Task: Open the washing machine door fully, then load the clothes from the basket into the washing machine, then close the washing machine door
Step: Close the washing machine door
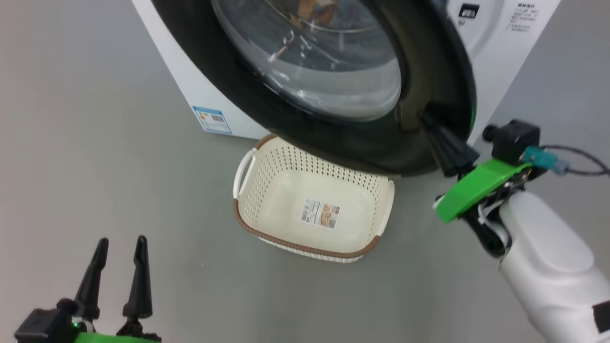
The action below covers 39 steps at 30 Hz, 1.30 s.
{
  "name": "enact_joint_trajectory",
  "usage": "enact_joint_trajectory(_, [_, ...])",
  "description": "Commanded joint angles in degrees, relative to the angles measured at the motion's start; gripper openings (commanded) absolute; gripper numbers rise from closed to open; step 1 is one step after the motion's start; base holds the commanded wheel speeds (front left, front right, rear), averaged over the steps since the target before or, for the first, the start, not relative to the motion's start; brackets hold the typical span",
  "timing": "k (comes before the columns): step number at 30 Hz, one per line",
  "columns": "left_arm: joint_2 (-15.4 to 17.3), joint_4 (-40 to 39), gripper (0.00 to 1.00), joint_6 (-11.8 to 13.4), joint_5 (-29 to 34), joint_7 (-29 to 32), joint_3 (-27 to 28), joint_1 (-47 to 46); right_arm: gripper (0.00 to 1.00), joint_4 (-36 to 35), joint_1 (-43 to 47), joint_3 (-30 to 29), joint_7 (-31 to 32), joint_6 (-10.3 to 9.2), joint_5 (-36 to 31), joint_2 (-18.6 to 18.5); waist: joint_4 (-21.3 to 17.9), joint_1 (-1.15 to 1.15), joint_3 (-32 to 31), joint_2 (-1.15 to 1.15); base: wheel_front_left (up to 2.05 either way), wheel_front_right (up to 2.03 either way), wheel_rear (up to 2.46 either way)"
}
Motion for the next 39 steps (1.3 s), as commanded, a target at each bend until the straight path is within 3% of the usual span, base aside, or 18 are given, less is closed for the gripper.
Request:
enact_joint_trajectory(1, [0.7, -1.6, 1.0, -0.2, 0.5, -0.5, 1.7, -2.5, 0.0, -0.8, -2.0, -0.3, -0.3, -0.22, -0.2, -0.7, -1.2, 0.0, 2.9, 0.0, 0.0, 0.0, 0.0])
enact_joint_trajectory(8, [0.3, -2.1, 1.0, -0.2, 0.7, -0.5, 0.9, -5.2, 0.0, 1.0, -9.0, -0.3, -0.3, -0.22, 0.9, -2.3, -2.8, 0.0, 6.7, 0.0, 0.0, 0.0, 0.0])
enact_joint_trajectory(21, [0.1, -3.1, 1.0, -0.2, 0.6, -0.5, 0.1, -8.8, 0.0, 4.7, -20.8, -0.5, -0.3, -0.22, 3.0, -5.5, -1.5, 0.0, 12.8, 0.0, 0.0, 0.0, 0.0])
enact_joint_trajectory(39, [-0.2, -2.6, 1.0, -0.2, 0.7, -0.5, -0.2, -10.2, 0.0, 10.2, -27.8, -3.0, -0.3, -0.22, 2.5, -5.5, -0.5, 0.0, 14.4, 0.0, 0.0, 0.0, 0.0])
